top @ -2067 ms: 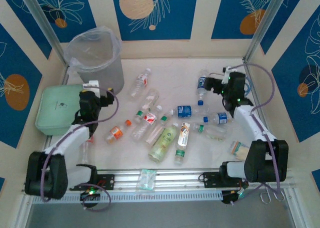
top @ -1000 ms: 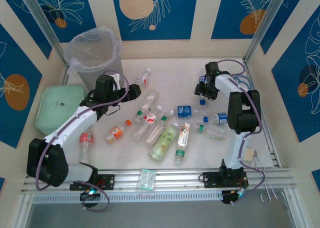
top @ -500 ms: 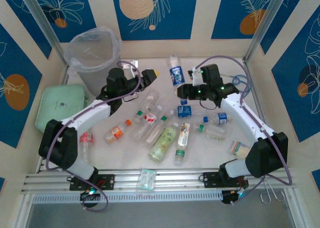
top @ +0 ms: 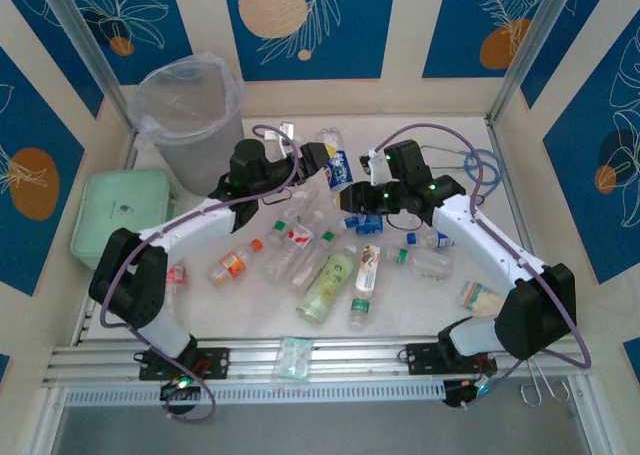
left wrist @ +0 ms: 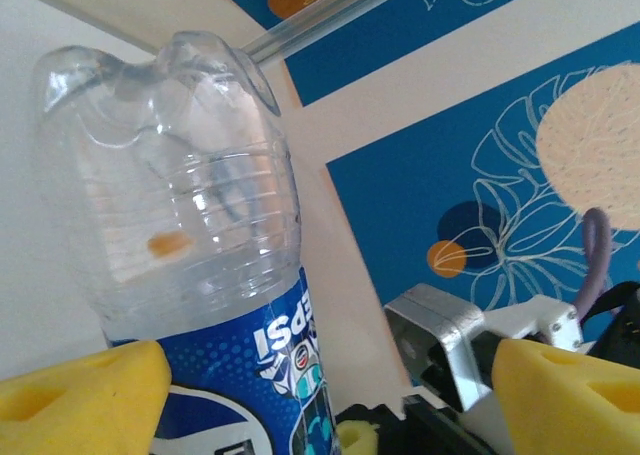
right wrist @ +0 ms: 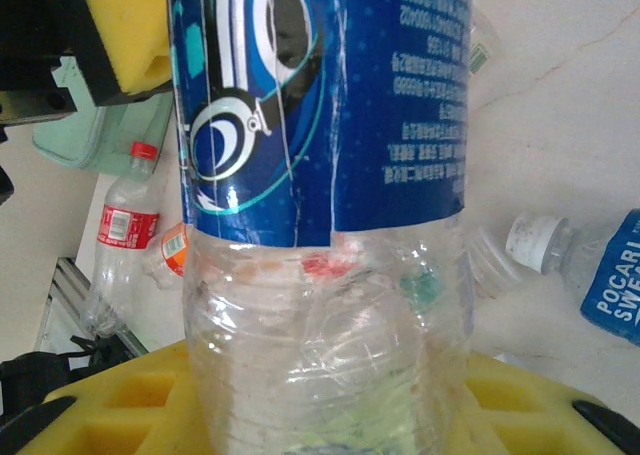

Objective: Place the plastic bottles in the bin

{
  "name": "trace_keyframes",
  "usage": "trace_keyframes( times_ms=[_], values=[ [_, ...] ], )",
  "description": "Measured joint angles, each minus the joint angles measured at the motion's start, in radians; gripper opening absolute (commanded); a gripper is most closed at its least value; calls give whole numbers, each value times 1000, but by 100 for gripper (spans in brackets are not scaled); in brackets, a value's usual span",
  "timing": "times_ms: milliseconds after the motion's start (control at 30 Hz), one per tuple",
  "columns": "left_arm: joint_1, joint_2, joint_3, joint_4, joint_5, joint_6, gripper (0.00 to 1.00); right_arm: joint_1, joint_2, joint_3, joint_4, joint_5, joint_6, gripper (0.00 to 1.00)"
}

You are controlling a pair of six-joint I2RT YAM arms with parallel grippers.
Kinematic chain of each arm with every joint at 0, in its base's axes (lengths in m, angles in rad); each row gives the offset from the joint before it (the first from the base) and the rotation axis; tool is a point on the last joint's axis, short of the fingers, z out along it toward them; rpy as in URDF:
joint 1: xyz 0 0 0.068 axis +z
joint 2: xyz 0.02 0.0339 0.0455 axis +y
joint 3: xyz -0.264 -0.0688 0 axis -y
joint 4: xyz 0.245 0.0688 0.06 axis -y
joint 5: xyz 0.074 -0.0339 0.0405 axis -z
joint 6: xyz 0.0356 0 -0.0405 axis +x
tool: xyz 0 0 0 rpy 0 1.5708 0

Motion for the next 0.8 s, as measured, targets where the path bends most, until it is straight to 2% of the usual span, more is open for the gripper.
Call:
trace_keyframes(
  times_ms=[233, 433, 600, 800],
  values=[
    [-13, 14, 1, -92, -19, 39, 94, 23, -18, 0, 26, 16, -1, 37],
    [-16, 16, 8, -94, -25, 47, 79, 28, -29, 0, 41, 15, 0, 37],
    [-18, 39, 19, -48, -21, 21, 72, 40, -23, -3, 66, 11, 8, 36],
    [-18, 54, 21, -39, -21, 3, 54, 52, 3, -5, 78, 12, 11, 38]
  ],
)
